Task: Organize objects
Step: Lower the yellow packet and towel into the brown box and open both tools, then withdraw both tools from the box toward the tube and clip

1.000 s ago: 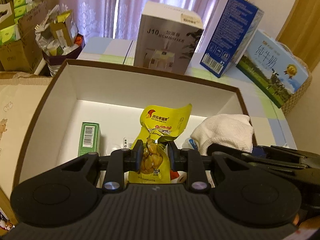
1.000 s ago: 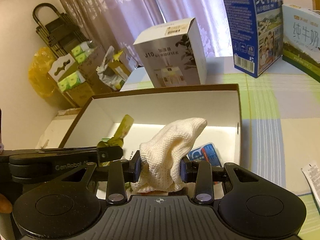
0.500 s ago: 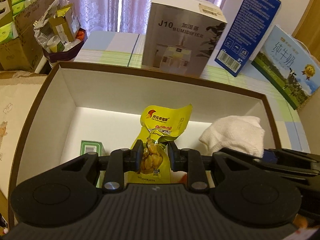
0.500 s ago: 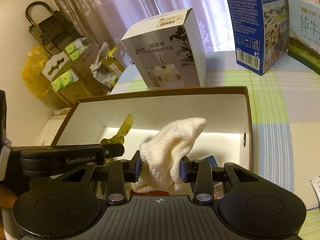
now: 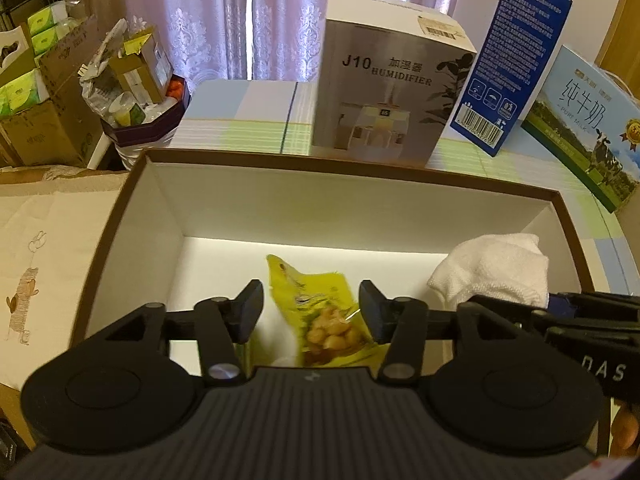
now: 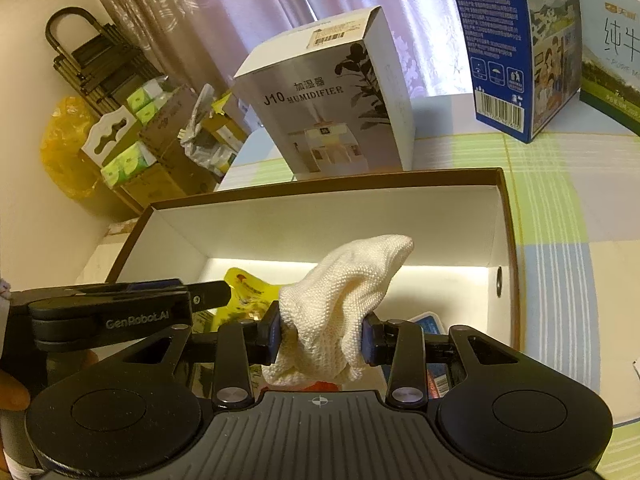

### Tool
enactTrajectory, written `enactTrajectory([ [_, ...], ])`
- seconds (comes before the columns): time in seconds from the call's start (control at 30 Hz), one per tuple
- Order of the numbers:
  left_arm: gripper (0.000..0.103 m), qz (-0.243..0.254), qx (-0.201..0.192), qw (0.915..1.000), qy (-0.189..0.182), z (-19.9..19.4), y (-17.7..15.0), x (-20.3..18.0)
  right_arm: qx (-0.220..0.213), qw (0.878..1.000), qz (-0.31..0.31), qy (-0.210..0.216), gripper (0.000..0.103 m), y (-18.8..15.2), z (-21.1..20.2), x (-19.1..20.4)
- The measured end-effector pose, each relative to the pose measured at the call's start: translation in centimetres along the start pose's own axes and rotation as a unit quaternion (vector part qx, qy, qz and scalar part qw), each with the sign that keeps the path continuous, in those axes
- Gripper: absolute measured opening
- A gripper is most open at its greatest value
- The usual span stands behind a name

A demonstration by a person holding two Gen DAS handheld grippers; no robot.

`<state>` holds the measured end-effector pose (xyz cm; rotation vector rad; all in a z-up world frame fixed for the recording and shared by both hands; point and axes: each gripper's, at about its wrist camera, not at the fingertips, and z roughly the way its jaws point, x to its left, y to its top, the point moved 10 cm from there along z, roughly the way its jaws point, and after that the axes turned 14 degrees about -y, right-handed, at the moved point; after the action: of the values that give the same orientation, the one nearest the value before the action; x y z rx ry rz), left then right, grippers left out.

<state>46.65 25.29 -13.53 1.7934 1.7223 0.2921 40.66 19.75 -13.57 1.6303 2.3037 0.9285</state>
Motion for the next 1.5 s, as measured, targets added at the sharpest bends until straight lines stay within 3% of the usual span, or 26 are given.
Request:
enactTrajectory([
  [0.07, 0.060, 0.000, 0.000, 1.0000, 0.006, -0.3, -0.1, 0.4, -0.011, 1.000, -0.005, 0.011, 0.036, 0.3, -0.1, 0.5],
  [0.23, 0.072, 0.003, -0.007, 0.9998, 0.020, -1.5, -0.2, 1.0, -0.074, 0.996, -0.049, -0.007, 0.066, 1.4, -0.9, 1.6],
  [0.27, 0.075, 0.004, -0.008, 0.9997, 0.021, -1.8, -0.2, 1.1, -0.083, 0.995, -0.057, -0.011, 0.068, 1.5, -1.0, 1.7],
  [0.57, 0.089, 0.011, -0.010, 0.9995, 0.027, -4.1, -1.7, 1.1, -0.079, 0.994, -0.073, -0.020, 0.069, 0.2, -2.8, 0.8],
  [1.0, 0.090, 0.008, -0.023, 0.9994, 0.025, -8.1, -3.6, 0.4, -0.067, 0.994, -0.073, -0.038, 0.069, -2.3, -6.2, -0.2],
  [1.5, 0.090, -0.004, -0.027, 0.9996, 0.006, -12.2, -8.4, -2.1, -0.053, 0.997, -0.054, -0.036, 0.069, -6.4, -10.7, -1.1],
])
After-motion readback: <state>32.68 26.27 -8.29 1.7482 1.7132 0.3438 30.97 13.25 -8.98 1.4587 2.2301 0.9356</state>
